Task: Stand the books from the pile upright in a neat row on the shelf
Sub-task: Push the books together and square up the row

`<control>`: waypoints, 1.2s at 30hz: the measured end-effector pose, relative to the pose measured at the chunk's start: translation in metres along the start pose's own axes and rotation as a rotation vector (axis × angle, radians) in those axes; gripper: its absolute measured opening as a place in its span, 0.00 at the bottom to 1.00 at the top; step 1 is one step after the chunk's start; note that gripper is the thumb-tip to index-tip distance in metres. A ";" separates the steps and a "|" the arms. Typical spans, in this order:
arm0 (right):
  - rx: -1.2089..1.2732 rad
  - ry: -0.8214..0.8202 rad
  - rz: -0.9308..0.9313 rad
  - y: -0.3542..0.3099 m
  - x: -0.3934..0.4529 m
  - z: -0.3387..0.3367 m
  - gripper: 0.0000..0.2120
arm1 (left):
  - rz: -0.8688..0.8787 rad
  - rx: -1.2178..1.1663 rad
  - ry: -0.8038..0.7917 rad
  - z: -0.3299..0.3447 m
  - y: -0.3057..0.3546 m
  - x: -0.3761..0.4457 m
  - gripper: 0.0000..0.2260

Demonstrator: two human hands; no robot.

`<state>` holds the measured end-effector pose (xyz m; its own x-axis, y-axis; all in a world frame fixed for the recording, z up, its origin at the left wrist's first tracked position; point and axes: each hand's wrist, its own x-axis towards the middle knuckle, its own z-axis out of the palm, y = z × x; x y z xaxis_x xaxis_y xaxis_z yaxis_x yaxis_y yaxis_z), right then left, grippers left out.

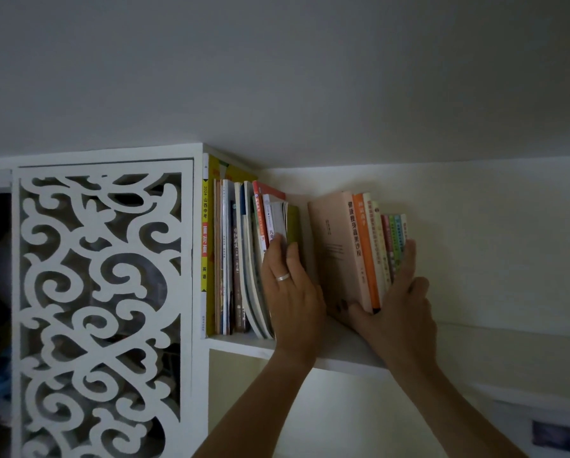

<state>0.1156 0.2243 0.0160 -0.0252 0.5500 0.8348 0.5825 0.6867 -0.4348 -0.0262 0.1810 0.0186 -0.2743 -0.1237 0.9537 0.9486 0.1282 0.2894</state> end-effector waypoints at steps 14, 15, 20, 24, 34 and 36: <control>0.032 0.016 -0.007 -0.002 -0.002 0.001 0.66 | -0.035 0.156 -0.207 -0.021 0.017 -0.012 0.35; 0.030 0.016 -0.006 -0.002 -0.002 0.001 0.66 | -0.077 0.160 -0.223 -0.023 0.019 -0.011 0.33; 0.025 0.002 -0.015 -0.002 -0.004 0.000 0.66 | -0.203 0.238 -0.385 -0.038 0.029 0.007 0.22; 0.024 -0.011 -0.027 -0.003 -0.005 -0.001 0.66 | -0.151 0.402 -0.472 -0.047 0.031 0.013 0.22; 0.039 -0.021 -0.012 -0.005 -0.006 -0.002 0.65 | -0.300 0.242 -0.604 -0.066 0.030 0.004 0.17; 0.045 -0.026 -0.011 -0.005 -0.006 -0.003 0.65 | -0.323 0.127 -0.515 -0.072 0.033 0.003 0.14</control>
<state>0.1148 0.2161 0.0140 -0.0527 0.5535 0.8312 0.5447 0.7136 -0.4407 0.0159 0.1143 0.0255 -0.6150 0.3112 0.7245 0.7878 0.2832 0.5470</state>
